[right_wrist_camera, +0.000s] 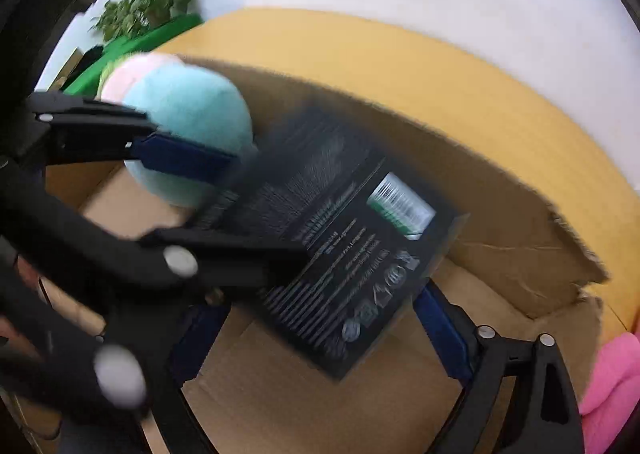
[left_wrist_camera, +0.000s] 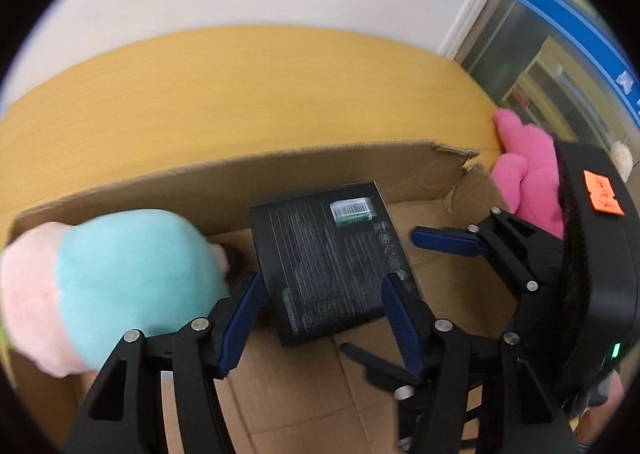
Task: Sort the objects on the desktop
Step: 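Lift the black box with both grippers and lower it into the cardboard box, then release the black box with both grippers and withdraw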
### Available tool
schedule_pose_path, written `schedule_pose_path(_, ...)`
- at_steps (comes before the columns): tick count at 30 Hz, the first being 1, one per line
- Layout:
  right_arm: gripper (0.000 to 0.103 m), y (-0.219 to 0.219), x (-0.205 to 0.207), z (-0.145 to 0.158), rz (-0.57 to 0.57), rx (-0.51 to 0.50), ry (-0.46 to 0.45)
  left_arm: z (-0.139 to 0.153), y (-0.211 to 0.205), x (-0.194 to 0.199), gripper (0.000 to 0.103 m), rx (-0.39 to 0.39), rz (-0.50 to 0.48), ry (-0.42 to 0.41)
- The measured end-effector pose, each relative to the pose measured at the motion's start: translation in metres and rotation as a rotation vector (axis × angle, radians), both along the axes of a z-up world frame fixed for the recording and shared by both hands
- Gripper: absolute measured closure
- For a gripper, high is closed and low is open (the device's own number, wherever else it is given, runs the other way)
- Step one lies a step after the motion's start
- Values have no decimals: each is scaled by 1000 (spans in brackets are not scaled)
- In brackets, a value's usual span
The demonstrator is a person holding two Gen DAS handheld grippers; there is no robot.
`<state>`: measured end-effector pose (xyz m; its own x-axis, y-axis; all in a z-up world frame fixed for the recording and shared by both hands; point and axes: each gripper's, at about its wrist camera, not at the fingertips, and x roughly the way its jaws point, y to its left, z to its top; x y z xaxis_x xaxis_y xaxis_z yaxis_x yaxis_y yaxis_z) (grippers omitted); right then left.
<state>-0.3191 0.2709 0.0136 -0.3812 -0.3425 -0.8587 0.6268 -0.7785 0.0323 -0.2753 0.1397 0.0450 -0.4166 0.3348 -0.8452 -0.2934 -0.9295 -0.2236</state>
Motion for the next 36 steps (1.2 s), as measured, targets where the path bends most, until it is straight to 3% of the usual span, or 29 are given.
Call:
schedule_pose_path(5,1,13,40,49,-53,-71,97,54,-35,48,42,1,16,156)
schedule_pose_path(10,0,26,133,105,-96,-151,283,110,-74,120,39,36,34,354)
schedule_pose_path(14,0,8,187,122,-143,-159,363,132,-100,199,23,3,55,526)
schedule_pose_path(16,0,-1,212,123,-181,-175,390,136,-106,228,23,-10,65,580)
schedule_pose_path(20,0,16,270,128,-237,-194,458,128,-113,271,23,12,79,598)
schedule_pose_path(24,0,5,302,128,-261,-123,485,111,-114,294,23,25,76,571)
schedule_pose_path(26,0,3,315,126,-271,-136,496,104,-117,303,23,50,86,552)
schedule_pose_path(31,0,7,331,123,-311,-189,461,88,-121,313,23,112,95,505)
schedule_pose_path(36,0,10,337,115,-348,-190,421,78,-119,321,23,115,86,491)
